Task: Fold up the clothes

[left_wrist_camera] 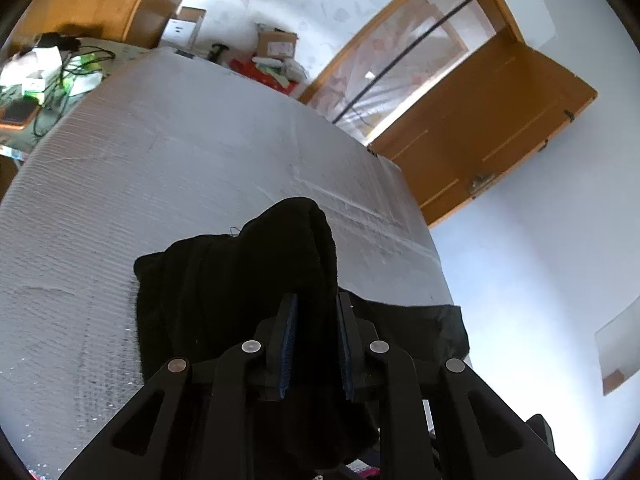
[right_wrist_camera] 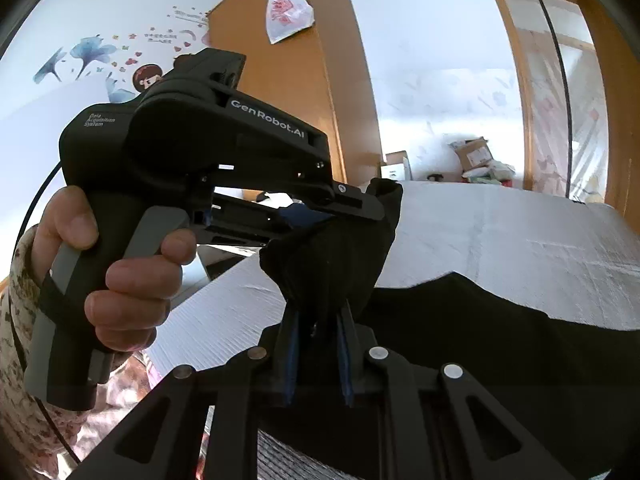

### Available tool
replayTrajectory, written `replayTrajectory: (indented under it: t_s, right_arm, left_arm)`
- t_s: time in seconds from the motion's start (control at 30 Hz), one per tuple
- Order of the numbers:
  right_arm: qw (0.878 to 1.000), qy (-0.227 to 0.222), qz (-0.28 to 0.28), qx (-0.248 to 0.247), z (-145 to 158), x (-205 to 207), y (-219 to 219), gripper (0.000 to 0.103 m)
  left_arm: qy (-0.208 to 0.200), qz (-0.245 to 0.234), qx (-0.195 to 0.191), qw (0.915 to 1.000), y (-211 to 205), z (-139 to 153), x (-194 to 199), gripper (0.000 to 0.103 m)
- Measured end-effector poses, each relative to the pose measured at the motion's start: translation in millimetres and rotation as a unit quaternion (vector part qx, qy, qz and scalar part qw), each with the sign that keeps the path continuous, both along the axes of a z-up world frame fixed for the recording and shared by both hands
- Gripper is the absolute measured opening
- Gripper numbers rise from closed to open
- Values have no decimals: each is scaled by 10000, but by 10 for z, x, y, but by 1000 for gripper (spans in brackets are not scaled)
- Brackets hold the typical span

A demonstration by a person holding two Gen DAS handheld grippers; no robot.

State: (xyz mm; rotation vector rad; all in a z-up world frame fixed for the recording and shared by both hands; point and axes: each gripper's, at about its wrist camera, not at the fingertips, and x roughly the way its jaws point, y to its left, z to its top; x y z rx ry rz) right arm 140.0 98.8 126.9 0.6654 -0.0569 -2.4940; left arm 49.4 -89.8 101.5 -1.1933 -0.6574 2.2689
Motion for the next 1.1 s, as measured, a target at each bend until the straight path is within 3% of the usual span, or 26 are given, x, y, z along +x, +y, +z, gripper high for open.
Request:
replayTrajectory:
  t_s: [0.4, 0.73, 1.0, 1.1]
  right_arm:
    - [9989, -440, -143, 94, -201, 19, 208, 18]
    - [9972, -723, -147, 108, -330, -29, 284, 18]
    - [9949, -952, -331, 78, -417, -43, 481, 32]
    - [9933, -1112, -318, -76, -451, -73, 582, 36]
  left_arm:
    - [-436, -266, -1, 9987, 337, -363, -113, 20]
    - [-643, -335, 13, 9974, 434, -493, -165, 22]
    - [-466, -161, -72, 9988, 345, -391, -69, 26]
    - [-390, -40, 99, 9992, 236, -365, -11, 32]
